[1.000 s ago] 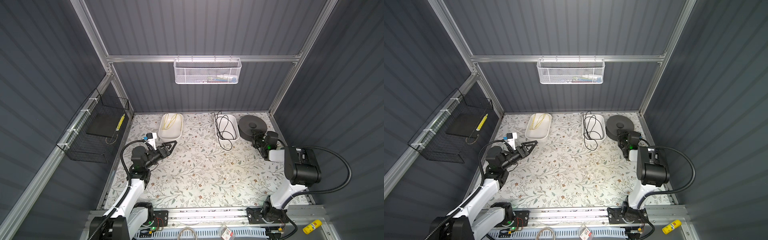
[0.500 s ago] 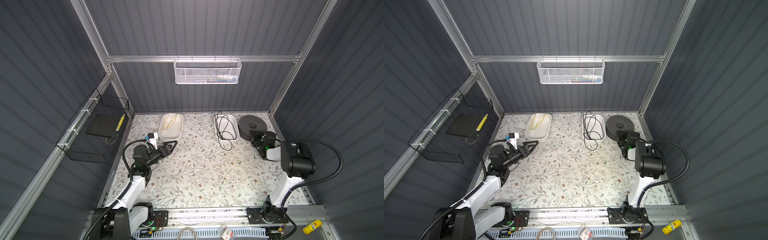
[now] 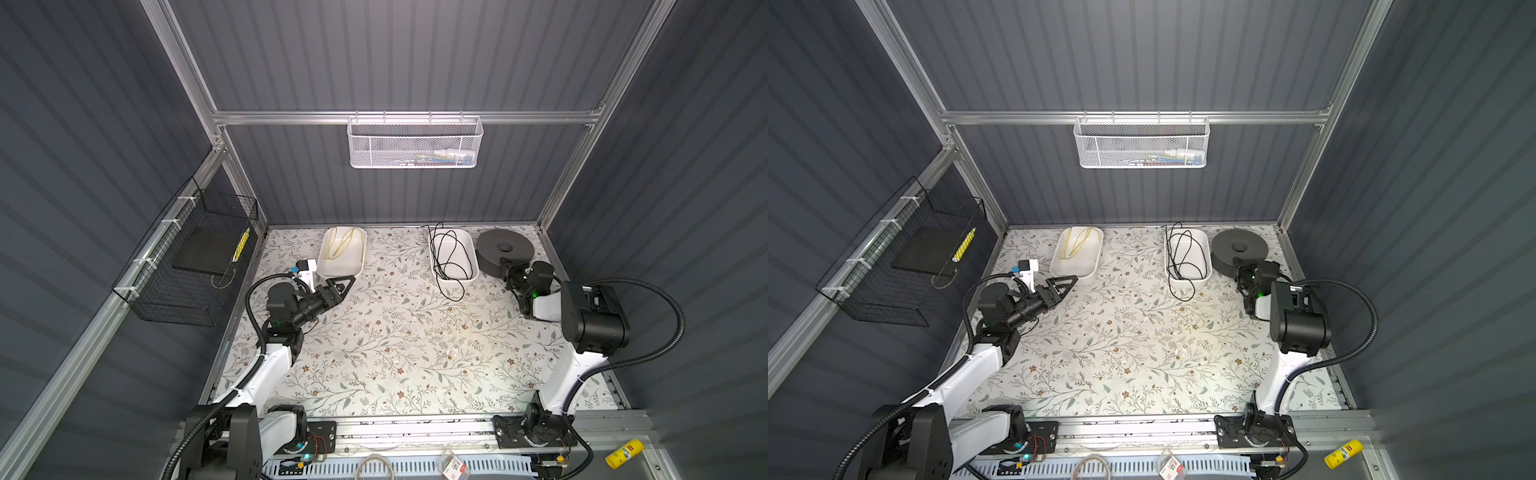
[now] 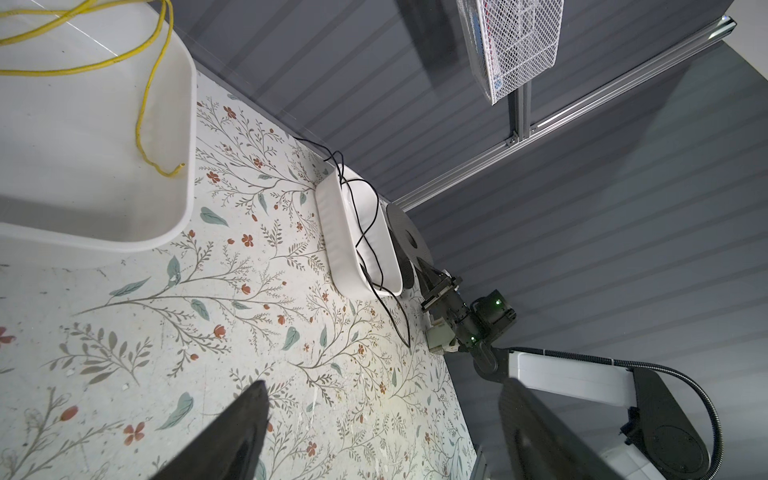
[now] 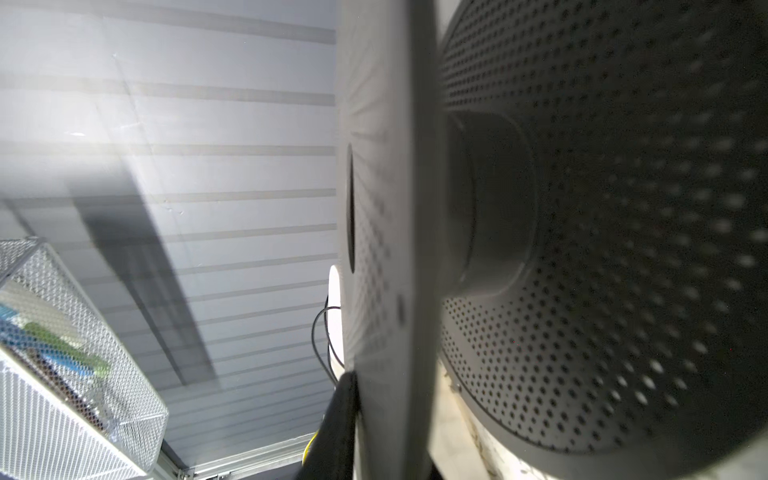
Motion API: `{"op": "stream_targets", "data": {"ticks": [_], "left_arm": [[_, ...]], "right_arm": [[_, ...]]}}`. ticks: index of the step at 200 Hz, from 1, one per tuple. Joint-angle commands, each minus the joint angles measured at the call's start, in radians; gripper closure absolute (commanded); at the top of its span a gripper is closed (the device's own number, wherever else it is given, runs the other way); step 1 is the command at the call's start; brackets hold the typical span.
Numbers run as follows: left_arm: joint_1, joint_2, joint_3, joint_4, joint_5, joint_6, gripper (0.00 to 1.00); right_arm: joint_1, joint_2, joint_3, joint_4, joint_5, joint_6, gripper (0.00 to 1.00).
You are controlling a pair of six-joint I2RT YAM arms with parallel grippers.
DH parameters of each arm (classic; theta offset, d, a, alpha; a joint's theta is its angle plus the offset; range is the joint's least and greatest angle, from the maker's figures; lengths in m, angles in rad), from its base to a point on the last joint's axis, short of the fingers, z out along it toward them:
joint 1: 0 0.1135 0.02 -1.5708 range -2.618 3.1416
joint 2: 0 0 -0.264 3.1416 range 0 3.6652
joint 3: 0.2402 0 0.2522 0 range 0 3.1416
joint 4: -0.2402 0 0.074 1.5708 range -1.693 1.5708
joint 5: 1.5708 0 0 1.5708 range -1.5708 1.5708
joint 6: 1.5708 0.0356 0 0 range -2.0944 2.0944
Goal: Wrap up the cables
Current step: 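Grasp the grey spool's rim with the right gripper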
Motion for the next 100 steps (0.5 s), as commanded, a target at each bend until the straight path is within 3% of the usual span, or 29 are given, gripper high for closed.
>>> {"op": "stream_targets", "data": {"ticks": [1, 100], "left_arm": [[0.002, -0.010, 0.030, 0.005, 0.019, 0.013, 0.12], [0.002, -0.071, 0.035, -0.041, 0.014, 0.014, 0.12]], "right_arm": [[0.001, -0.030, -0.003, 0.009, -0.016, -0.021, 0.90], [0.000, -0.188, 0.067, -0.166, -0.035, -0.126, 1.00]]}}
